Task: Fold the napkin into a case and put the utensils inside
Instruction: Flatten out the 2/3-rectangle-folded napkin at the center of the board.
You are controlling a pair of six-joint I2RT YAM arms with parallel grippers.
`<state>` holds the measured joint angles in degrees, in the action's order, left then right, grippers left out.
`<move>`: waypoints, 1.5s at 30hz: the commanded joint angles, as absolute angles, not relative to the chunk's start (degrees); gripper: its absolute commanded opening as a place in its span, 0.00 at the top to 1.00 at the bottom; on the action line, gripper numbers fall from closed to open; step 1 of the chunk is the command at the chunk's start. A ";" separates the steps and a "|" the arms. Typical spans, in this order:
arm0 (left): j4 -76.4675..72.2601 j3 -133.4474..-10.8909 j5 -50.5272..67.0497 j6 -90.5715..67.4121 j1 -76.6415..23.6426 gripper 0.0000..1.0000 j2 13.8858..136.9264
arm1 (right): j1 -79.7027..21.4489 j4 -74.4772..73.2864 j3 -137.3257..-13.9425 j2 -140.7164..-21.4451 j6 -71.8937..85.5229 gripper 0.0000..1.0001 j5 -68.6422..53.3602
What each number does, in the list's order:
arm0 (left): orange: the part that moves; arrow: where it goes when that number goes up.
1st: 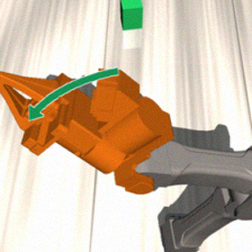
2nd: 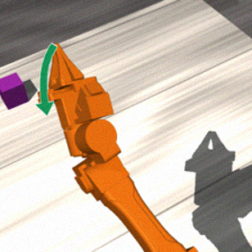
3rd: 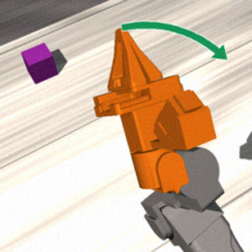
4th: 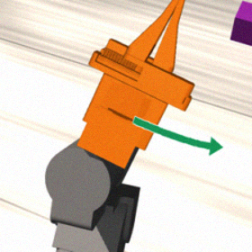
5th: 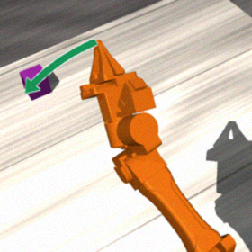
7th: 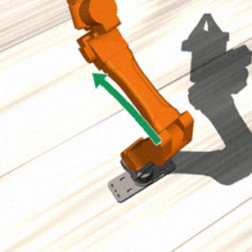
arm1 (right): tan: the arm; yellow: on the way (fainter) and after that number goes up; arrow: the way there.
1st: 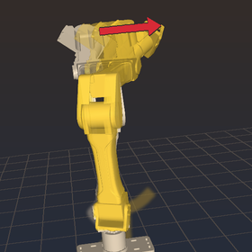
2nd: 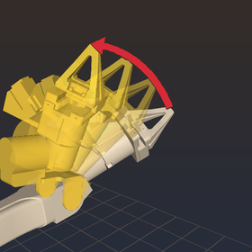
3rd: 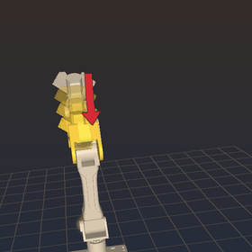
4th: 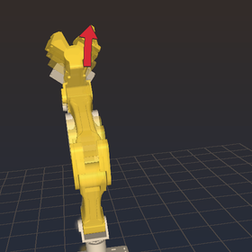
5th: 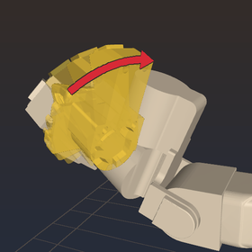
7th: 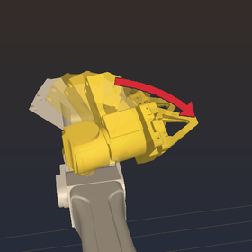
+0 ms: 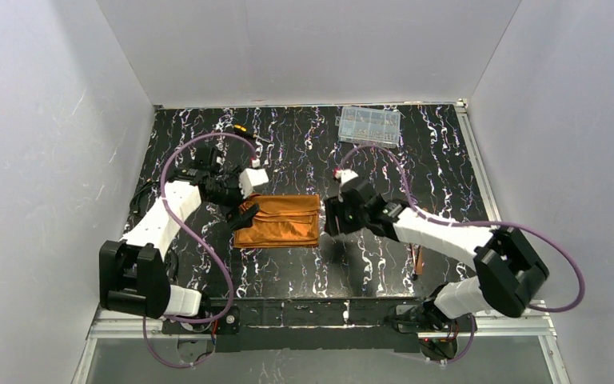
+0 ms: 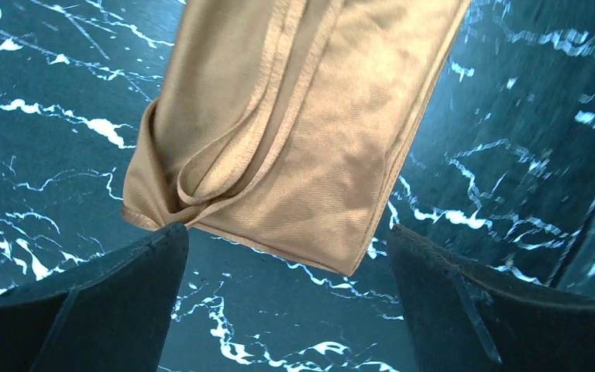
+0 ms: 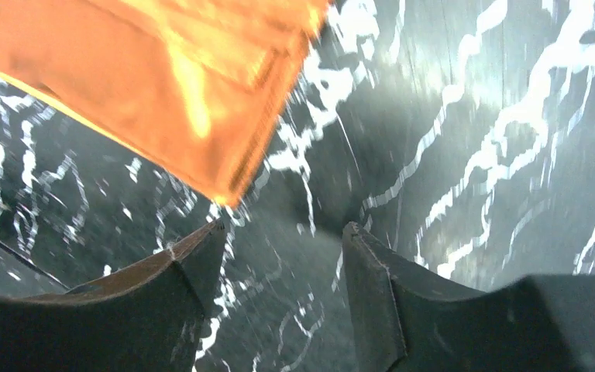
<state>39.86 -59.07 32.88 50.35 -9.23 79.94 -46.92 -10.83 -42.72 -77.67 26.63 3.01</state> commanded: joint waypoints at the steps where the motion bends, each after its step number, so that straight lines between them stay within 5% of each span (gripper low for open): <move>1: 35.38 -55.13 27.54 66.34 -10.23 0.02 78.38 | -47.14 -10.54 -53.57 -84.28 19.43 0.36 2.29; 19: 15.11 -46.89 19.25 85.73 -16.45 0.02 84.73 | -52.01 6.75 -47.83 -93.16 28.39 0.50 -6.72; 36: 24.34 -61.77 20.07 75.60 -16.93 0.59 92.69 | -52.03 11.60 -38.45 -97.72 31.03 0.66 -9.14; 43: 32.59 -68.99 21.13 74.22 -17.14 0.67 98.49 | -51.96 9.95 -36.09 -95.99 32.06 0.71 -8.80; 45: 40.93 -72.88 21.56 75.43 -17.09 0.56 100.95 | -51.96 9.34 -35.34 -94.27 32.12 0.72 -8.34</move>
